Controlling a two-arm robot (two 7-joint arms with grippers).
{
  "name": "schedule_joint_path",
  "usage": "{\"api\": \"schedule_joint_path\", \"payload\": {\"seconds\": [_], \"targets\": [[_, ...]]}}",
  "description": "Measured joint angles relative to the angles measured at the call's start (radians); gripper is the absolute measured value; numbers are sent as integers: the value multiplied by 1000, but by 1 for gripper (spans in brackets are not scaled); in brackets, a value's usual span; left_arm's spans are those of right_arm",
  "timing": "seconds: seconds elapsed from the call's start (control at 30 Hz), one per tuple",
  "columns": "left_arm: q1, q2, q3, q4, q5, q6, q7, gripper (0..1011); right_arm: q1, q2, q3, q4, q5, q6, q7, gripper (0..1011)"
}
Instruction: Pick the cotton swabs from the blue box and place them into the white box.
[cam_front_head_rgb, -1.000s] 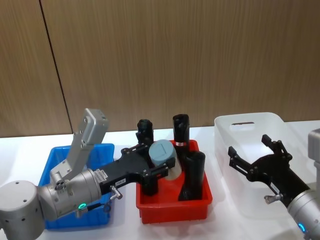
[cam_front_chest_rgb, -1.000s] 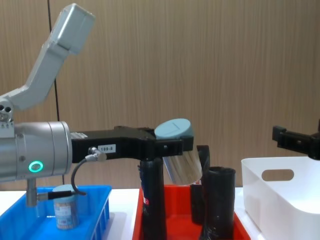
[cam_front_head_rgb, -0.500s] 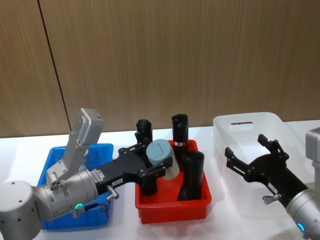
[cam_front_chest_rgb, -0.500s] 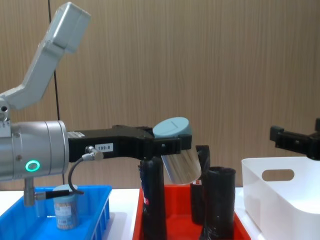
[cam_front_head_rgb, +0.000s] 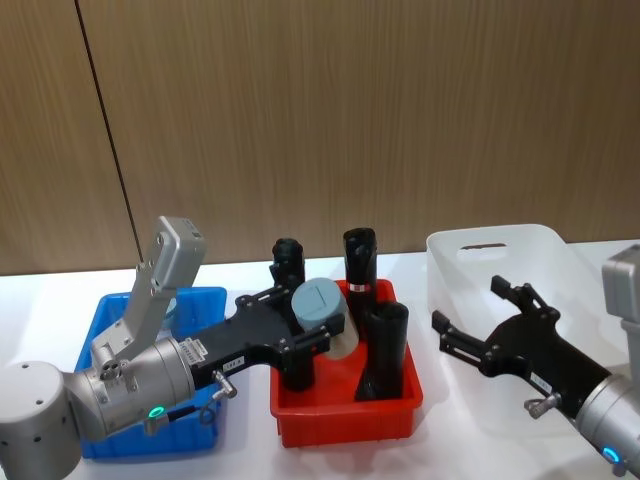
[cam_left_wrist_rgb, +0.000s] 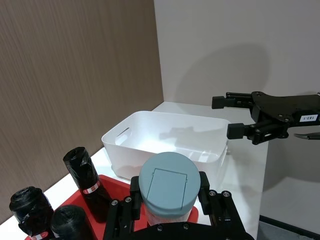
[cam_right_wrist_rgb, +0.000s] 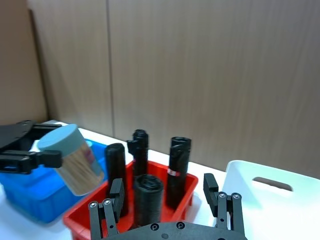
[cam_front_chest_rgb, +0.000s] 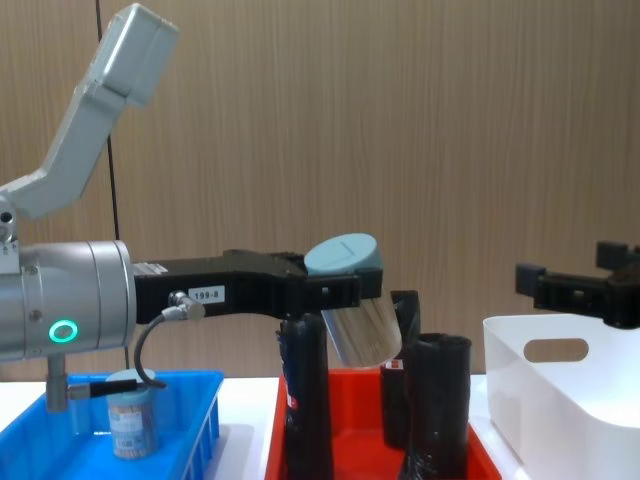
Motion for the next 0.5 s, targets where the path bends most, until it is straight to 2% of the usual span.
{"api": "schedule_joint_path", "payload": {"seconds": [0.27, 0.5], "targets": [[0, 1, 0, 0, -1, 0, -1, 664, 29, 27, 11, 0, 33, 55, 126, 1002], [0, 1, 0, 0, -2, 0, -1, 664, 70, 38, 10, 18, 39, 103, 242, 1002]]}}
